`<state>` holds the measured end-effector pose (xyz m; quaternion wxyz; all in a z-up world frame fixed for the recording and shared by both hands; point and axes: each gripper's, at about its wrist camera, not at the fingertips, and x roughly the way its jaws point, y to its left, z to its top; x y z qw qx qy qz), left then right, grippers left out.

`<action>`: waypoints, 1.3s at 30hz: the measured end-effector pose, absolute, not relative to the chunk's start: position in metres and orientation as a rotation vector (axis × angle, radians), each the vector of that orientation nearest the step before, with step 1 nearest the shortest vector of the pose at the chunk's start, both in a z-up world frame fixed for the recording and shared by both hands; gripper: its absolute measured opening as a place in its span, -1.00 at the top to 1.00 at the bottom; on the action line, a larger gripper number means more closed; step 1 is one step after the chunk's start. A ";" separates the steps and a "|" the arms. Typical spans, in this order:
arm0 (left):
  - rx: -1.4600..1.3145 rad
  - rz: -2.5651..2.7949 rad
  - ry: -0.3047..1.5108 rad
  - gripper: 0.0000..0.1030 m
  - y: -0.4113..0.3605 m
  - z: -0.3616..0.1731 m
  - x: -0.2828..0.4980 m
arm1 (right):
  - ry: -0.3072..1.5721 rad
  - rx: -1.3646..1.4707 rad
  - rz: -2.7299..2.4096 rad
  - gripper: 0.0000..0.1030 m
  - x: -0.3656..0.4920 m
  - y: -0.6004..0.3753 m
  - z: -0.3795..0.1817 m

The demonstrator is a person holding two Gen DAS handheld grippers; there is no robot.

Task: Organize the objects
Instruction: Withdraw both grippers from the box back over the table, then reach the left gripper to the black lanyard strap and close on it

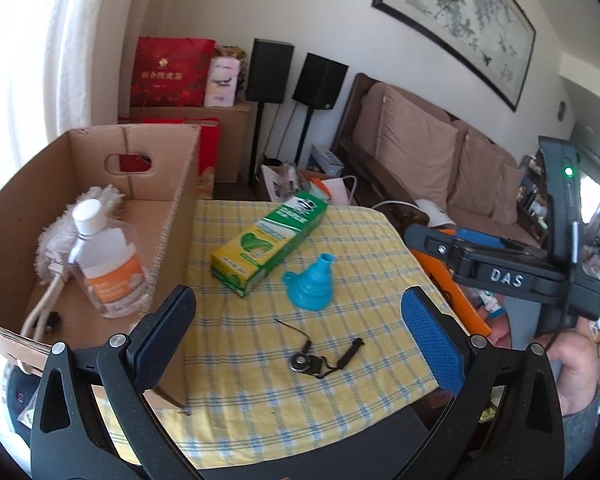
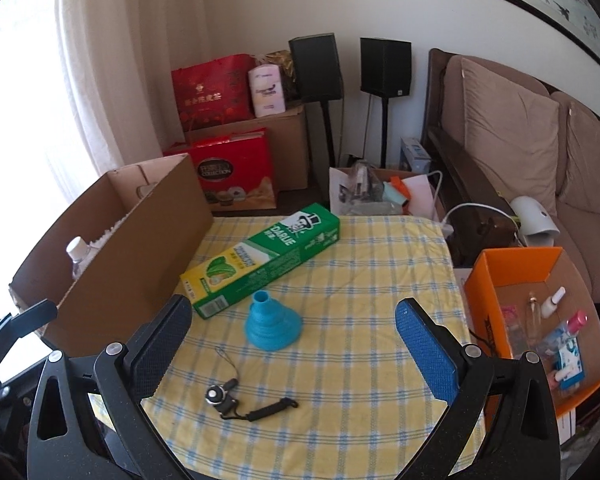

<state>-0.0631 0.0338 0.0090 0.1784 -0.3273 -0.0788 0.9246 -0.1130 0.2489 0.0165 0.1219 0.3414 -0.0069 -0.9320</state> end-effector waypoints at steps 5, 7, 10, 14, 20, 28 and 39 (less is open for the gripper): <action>-0.921 2.596 -0.197 -0.99 0.050 0.002 -0.058 | -0.028 1.010 -2.728 -0.99 -0.115 0.259 0.013; -0.911 2.599 -0.170 -0.99 0.057 -0.001 -0.056 | -0.040 1.019 -2.733 -0.99 -0.116 0.262 0.012; -0.877 2.604 -0.105 -0.99 0.067 -0.003 -0.054 | -0.076 1.034 -2.729 -0.99 -0.117 0.268 0.009; -0.909 2.577 -0.091 -0.99 0.077 -0.011 -0.058 | -0.080 1.047 -2.731 -0.99 -0.120 0.273 0.005; -0.972 2.524 -0.075 -0.88 0.090 -0.030 -0.064 | -0.051 1.064 -2.730 -0.93 -0.123 0.274 -0.002; -1.104 2.455 -0.068 -0.79 0.101 -0.068 -0.078 | -0.063 1.099 -2.703 -0.88 -0.129 0.276 -0.015; -1.196 2.409 -0.113 -0.79 0.101 -0.101 -0.091 | -0.060 1.156 -2.664 -0.86 -0.138 0.273 -0.038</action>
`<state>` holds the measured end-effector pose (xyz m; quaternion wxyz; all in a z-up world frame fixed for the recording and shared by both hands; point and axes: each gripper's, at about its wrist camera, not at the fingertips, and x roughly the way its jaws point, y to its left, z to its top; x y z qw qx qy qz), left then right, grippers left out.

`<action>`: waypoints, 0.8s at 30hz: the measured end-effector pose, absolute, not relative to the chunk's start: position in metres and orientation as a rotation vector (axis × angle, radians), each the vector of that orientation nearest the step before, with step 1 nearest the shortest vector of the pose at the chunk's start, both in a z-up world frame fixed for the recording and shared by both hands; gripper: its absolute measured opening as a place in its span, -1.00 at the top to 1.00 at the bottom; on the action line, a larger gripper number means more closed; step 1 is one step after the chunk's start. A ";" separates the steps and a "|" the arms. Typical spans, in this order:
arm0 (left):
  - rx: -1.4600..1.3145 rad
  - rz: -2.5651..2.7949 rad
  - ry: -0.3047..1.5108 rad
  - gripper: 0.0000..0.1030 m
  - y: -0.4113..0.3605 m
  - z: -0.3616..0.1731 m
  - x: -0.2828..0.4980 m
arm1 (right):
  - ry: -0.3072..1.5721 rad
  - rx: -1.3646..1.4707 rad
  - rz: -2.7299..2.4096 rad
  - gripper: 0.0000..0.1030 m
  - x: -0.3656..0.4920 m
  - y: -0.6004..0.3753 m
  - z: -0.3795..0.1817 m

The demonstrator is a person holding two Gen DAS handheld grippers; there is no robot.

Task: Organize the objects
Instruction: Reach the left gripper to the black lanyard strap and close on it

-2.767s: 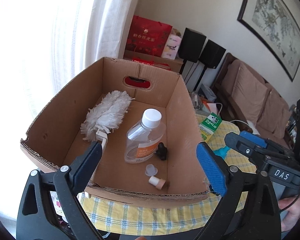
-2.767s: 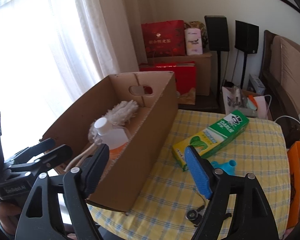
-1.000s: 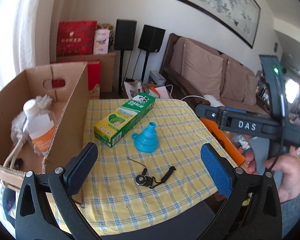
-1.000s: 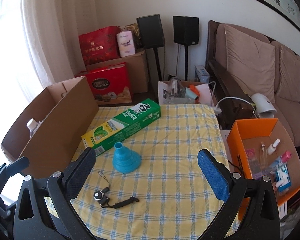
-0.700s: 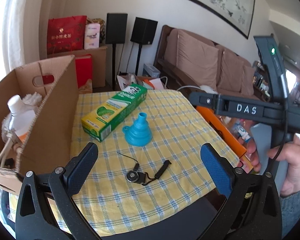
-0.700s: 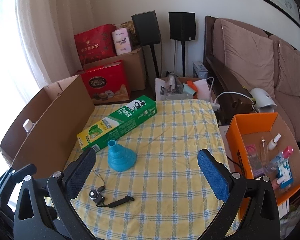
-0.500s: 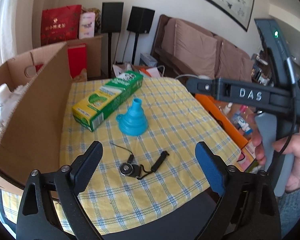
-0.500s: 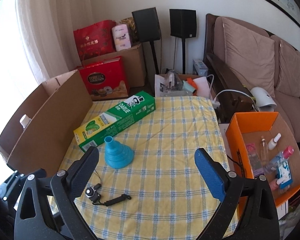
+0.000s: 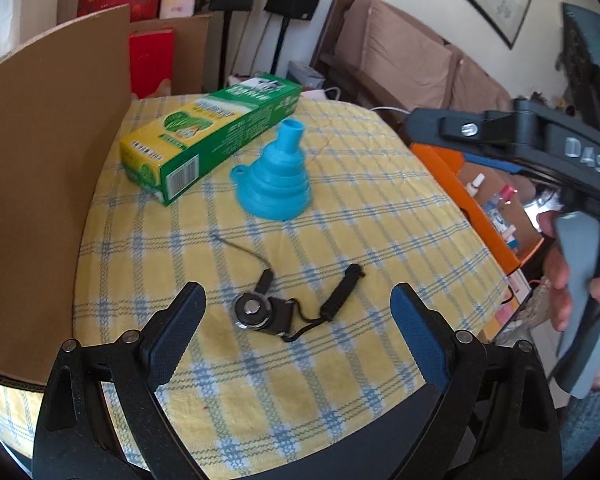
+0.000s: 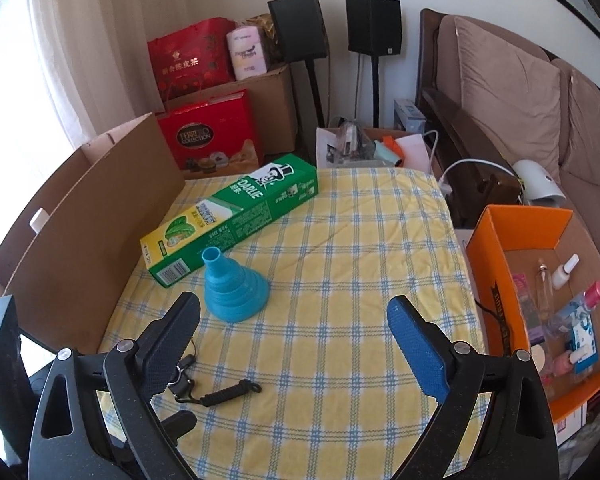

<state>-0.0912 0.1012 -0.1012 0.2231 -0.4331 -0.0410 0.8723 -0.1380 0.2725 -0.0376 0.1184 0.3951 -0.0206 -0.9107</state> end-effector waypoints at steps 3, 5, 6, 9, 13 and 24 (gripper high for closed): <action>-1.154 2.375 -0.056 -0.79 0.111 -0.098 -0.087 | -0.084 1.163 -2.666 -0.85 -0.141 0.277 -0.040; -1.136 2.349 -0.007 -0.76 0.120 -0.097 -0.086 | -0.092 1.168 -2.665 -0.83 -0.142 0.279 -0.041; -1.127 2.333 0.020 -0.67 0.126 -0.097 -0.085 | -0.094 1.171 -2.665 -0.82 -0.143 0.280 -0.042; -1.135 2.301 0.067 -0.43 0.138 -0.099 -0.087 | -0.094 1.175 -2.667 -0.81 -0.144 0.282 -0.043; -1.167 2.252 0.089 -0.04 0.151 -0.105 -0.094 | -0.094 1.176 -2.673 -0.80 -0.145 0.285 -0.043; -1.225 2.194 0.167 0.43 0.164 -0.125 -0.105 | -0.123 1.192 -2.684 -0.80 -0.146 0.296 -0.046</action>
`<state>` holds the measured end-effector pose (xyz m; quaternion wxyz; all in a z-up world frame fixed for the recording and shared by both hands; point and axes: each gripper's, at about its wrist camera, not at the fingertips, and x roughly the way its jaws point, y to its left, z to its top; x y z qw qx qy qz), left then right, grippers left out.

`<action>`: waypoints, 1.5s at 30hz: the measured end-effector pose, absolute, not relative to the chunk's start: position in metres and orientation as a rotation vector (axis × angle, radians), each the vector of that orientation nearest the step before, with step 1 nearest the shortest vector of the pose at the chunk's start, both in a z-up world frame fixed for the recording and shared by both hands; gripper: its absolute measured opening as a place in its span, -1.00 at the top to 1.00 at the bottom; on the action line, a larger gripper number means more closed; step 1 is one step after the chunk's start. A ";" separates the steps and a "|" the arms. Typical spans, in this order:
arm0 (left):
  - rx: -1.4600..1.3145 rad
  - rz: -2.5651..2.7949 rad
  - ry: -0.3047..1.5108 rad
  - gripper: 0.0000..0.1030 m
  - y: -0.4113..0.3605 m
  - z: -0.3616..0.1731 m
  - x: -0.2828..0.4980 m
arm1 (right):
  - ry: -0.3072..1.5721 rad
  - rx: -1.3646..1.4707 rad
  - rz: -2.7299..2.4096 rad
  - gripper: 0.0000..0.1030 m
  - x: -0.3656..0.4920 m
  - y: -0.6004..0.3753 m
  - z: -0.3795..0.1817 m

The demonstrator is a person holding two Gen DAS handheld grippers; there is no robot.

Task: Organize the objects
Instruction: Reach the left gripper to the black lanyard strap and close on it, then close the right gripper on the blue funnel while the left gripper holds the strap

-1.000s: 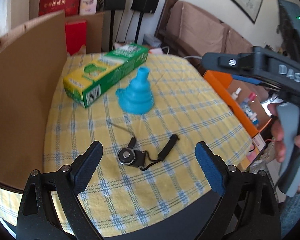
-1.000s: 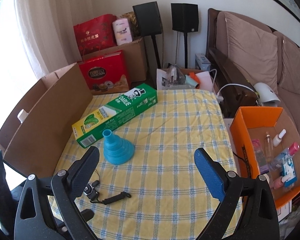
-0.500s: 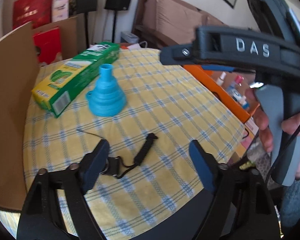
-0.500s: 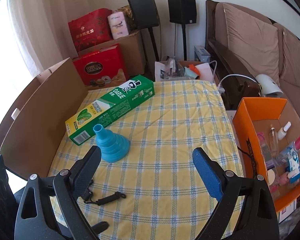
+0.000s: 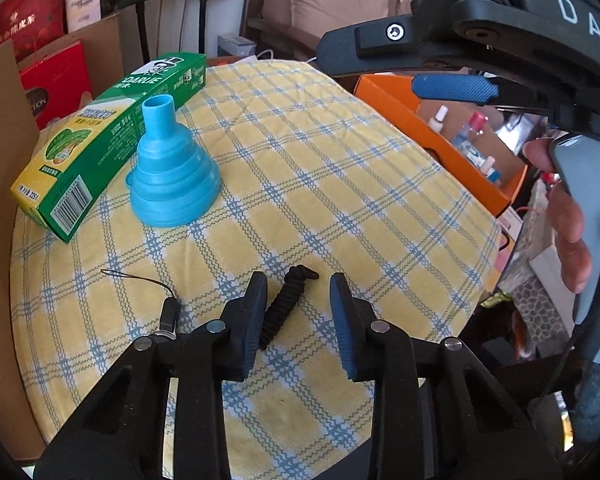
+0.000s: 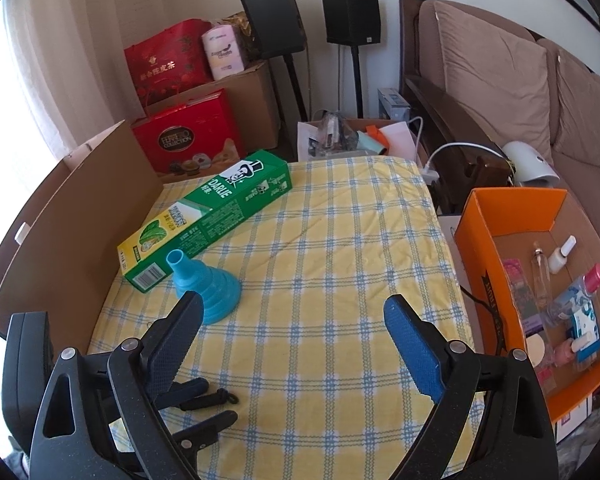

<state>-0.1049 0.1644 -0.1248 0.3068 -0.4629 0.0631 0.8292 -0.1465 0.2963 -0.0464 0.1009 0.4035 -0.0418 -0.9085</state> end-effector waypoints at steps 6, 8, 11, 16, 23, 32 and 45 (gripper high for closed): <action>-1.207 2.197 0.213 0.78 0.166 -0.127 -0.103 | -0.120 1.191 -2.674 -0.78 -0.148 0.293 -0.047; -1.212 2.193 0.197 0.80 0.164 -0.125 -0.104 | -0.116 1.189 -2.670 -0.77 -0.148 0.290 -0.047; -1.207 2.209 0.157 0.80 0.158 -0.122 -0.104 | -0.103 1.181 -2.661 -0.75 -0.149 0.286 -0.045; -1.154 2.258 0.070 0.80 0.142 -0.102 -0.100 | -0.076 1.153 -2.649 -0.72 -0.154 0.274 -0.042; -1.110 2.377 -0.093 0.80 0.102 -0.072 -0.104 | -0.032 1.125 -2.604 -0.61 -0.166 0.248 -0.043; -1.076 2.455 -0.157 0.80 0.074 -0.060 -0.104 | 0.042 1.185 -2.536 -0.52 -0.188 0.213 -0.072; -1.099 2.453 -0.183 0.80 0.068 -0.067 -0.105 | 0.093 1.237 -2.477 0.19 -0.197 0.194 -0.099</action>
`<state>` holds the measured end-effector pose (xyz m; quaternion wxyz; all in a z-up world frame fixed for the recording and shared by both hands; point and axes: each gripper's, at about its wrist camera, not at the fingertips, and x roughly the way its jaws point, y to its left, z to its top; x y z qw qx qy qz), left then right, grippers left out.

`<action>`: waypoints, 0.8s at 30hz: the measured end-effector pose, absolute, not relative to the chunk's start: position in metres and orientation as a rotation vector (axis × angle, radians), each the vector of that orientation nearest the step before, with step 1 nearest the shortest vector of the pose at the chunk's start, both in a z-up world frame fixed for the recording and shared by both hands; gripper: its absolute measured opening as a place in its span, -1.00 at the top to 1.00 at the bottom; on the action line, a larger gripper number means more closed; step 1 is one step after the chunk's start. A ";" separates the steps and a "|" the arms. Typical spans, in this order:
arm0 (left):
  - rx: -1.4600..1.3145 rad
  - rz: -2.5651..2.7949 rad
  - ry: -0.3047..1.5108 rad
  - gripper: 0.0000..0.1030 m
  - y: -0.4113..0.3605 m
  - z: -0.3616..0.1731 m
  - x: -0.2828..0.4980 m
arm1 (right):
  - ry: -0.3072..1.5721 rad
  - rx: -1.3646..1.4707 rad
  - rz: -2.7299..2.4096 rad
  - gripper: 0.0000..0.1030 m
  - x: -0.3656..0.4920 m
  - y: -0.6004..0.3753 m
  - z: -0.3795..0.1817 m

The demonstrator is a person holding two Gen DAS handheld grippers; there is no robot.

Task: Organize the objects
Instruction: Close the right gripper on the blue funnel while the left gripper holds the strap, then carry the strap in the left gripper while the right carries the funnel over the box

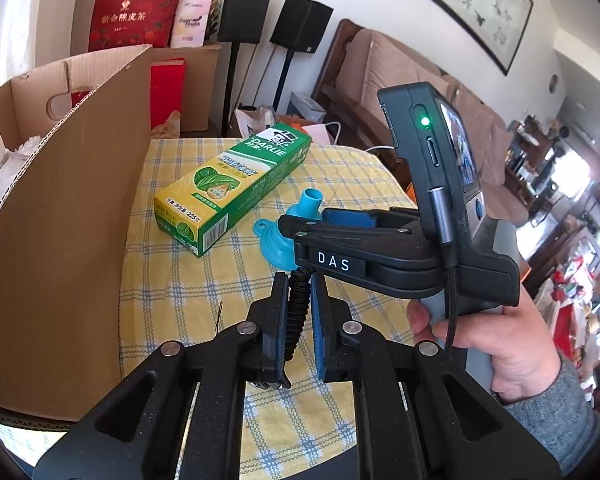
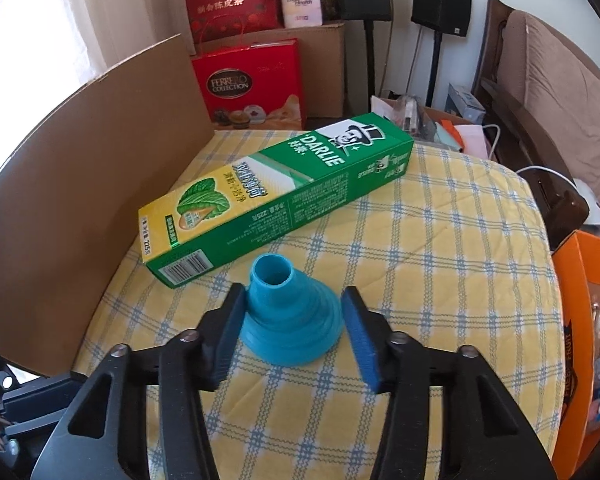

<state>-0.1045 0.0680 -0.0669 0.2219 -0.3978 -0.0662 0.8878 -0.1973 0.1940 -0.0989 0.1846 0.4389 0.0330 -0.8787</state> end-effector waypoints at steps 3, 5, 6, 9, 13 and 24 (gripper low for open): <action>-1.092 2.456 -0.188 0.80 0.066 -0.065 -0.104 | 0.125 1.234 -2.485 0.22 -0.196 0.191 -0.098; -1.085 2.458 -0.190 0.80 0.066 -0.062 -0.104 | 0.136 1.228 -2.486 0.23 -0.193 0.190 -0.096; -1.079 2.460 -0.191 0.80 0.066 -0.060 -0.103 | 0.130 1.225 -2.485 0.24 -0.193 0.190 -0.094; -1.056 2.466 -0.191 0.80 0.065 -0.051 -0.101 | 0.112 1.206 -2.490 0.25 -0.189 0.192 -0.086; -1.014 2.481 -0.197 0.80 0.059 -0.035 -0.096 | 0.099 1.179 -2.502 0.30 -0.183 0.194 -0.068; -0.883 2.544 -0.227 0.80 0.033 0.015 -0.080 | 0.096 1.066 -2.505 0.34 -0.159 0.187 -0.007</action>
